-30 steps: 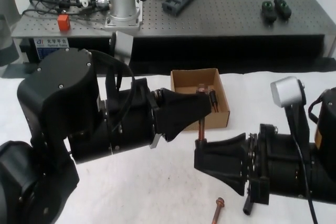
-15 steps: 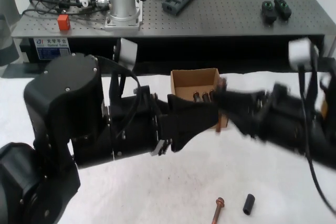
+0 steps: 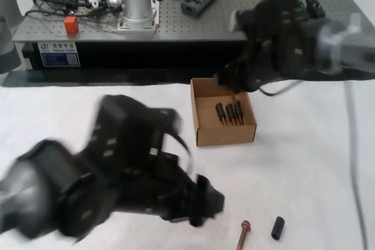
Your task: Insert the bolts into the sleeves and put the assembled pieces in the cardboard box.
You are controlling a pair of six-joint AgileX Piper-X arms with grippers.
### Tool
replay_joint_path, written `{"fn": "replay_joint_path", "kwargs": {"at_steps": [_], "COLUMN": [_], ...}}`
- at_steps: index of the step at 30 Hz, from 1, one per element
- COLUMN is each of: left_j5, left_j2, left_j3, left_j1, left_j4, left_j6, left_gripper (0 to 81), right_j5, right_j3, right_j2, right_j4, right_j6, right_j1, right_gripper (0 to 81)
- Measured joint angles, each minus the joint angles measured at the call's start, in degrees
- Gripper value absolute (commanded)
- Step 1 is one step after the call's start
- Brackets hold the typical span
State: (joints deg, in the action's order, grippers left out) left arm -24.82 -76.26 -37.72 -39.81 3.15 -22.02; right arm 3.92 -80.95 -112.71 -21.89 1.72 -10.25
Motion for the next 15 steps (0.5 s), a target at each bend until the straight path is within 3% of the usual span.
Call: {"fn": "replay_joint_path", "kwargs": {"at_steps": [6, 12, 15], "left_j5": [5.0, 10.4, 11.6], "left_j2": [-11.0, -24.2, -32.1], "left_j3": [-9.7, -25.1, -34.2], "left_j1": [-4.7, -9.2, -10.9], "left_j4": [10.0, 22.3, 29.1], "left_j6": [5.9, 10.6, 12.4], "left_gripper": [48.3, 48.3, 48.3], "right_j5": [-2.0, -2.1, -2.1], "right_j3": [-12.3, -14.2, -14.5], "right_j2": [-11.5, -12.5, -12.5], "right_j4": [-9.9, -12.6, -13.0], "right_j6": [1.1, 1.1, 1.1], "right_j1": [0.1, 0.6, 1.1], "right_gripper": [0.9, 36.7, 37.9]}}
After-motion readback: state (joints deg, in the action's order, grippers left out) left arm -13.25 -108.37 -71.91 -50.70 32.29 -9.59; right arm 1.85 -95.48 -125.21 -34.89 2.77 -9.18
